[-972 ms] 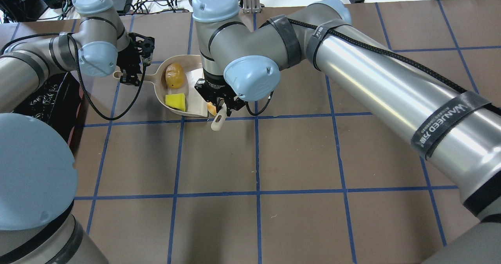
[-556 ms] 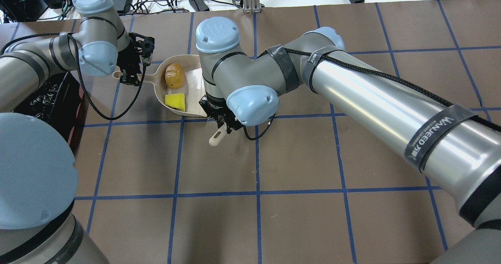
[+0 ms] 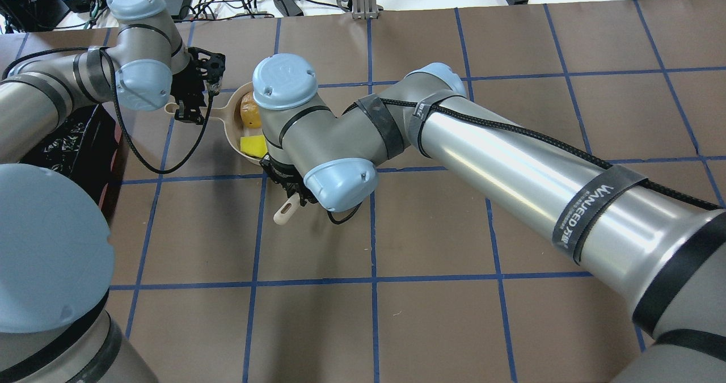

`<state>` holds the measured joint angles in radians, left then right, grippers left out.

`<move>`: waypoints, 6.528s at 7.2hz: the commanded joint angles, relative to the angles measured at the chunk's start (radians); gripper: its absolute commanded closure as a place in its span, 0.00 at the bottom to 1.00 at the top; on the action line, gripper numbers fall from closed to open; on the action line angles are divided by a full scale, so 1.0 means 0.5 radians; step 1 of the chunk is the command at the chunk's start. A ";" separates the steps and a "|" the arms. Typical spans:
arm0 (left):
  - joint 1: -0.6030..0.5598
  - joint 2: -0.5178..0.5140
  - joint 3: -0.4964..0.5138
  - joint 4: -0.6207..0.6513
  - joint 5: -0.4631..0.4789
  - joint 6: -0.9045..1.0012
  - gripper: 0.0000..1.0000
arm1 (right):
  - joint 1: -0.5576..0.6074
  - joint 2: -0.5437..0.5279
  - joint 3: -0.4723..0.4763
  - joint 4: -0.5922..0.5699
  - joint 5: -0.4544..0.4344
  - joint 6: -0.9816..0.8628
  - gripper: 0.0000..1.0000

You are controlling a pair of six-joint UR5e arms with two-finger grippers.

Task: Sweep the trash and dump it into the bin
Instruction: 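Sweep the potato, sponge and pastry into the dustpan with the right gripper's brush, then lift the dustpan over the bag with the left gripper while the right returns the brush, then tilt the dustpan with the left gripper to dump the items into the bag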

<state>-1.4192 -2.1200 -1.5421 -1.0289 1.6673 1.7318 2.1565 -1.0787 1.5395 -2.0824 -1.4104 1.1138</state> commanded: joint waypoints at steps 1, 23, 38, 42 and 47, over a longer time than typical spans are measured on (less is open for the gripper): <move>-0.024 -0.003 0.007 -0.001 0.025 -0.006 1.00 | 0.001 0.077 -0.020 -0.133 0.044 -0.153 1.00; 1.319 0.359 0.602 -1.419 -0.406 1.314 1.00 | -1.766 -0.533 0.341 0.426 -0.312 -2.689 1.00; 1.096 0.190 0.651 -0.117 1.043 1.795 1.00 | -1.960 -0.285 0.446 0.026 -0.278 -2.973 1.00; 1.111 0.221 0.719 -0.157 0.689 1.816 1.00 | -1.954 -0.270 0.470 0.035 -0.278 -2.976 1.00; 1.002 0.267 0.707 -0.706 0.148 1.404 1.00 | -1.954 -0.288 0.452 0.002 -0.299 -2.970 0.01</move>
<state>-0.8875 -1.9852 -1.1845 -1.3265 1.7884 2.5268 1.1796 -1.2189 1.7691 -2.0811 -1.5539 -0.3731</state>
